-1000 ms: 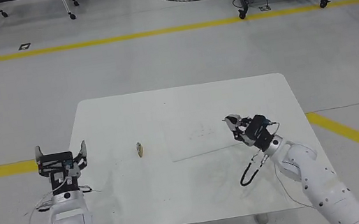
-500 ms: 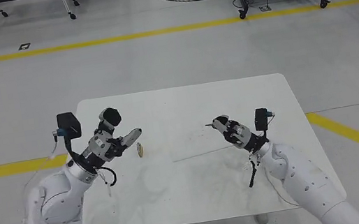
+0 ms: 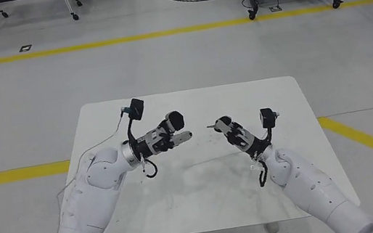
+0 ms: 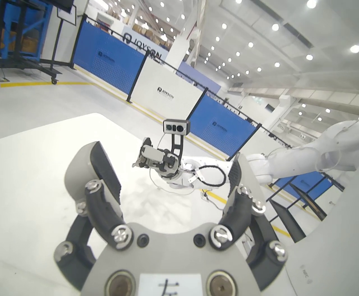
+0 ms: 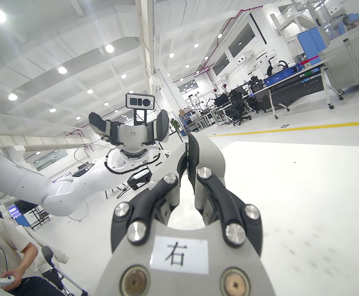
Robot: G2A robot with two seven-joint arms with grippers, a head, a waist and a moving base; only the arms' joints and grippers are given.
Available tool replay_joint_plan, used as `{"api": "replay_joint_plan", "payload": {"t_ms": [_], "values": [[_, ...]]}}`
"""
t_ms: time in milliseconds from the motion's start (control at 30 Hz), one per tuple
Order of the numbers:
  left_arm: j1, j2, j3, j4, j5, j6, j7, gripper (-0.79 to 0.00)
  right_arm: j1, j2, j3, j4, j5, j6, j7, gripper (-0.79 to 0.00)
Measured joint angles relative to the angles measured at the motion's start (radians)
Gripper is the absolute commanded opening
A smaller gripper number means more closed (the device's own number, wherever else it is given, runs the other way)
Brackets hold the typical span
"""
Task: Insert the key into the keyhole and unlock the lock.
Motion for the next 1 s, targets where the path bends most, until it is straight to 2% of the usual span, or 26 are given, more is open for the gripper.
{"api": "replay_joint_plan", "payload": {"t_ms": [267, 400, 500, 733, 867, 1000], "values": [[-0.049, -0.031, 0.085, 0.053, 0.159, 0.026, 0.123, -0.446, 0.028, 0.009, -0.059, -0.003, 0.071, 0.0, 0.016, -0.785], [-0.07, -0.04, 0.115, 0.104, 0.15, 0.025, 0.122, -0.471, 0.036, 0.018, -0.086, -0.013, 0.117, 0.0, 0.01, -0.785], [-0.086, -0.046, 0.124, 0.14, 0.133, 0.016, 0.133, -0.462, 0.04, 0.028, -0.097, -0.015, 0.133, 0.0, 0.01, -0.785], [-0.107, -0.054, 0.148, 0.172, 0.138, -0.009, 0.135, -0.474, 0.043, 0.047, -0.127, -0.023, 0.15, 0.0, -0.005, -0.785], [-0.115, -0.06, 0.162, 0.184, 0.146, -0.006, 0.141, -0.57, 0.049, 0.054, -0.145, -0.027, 0.16, 0.0, -0.013, -0.785], [-0.119, -0.063, 0.167, 0.193, 0.149, -0.011, 0.148, -0.785, 0.056, 0.061, -0.163, -0.028, 0.165, 0.0, -0.021, -0.785]]}}
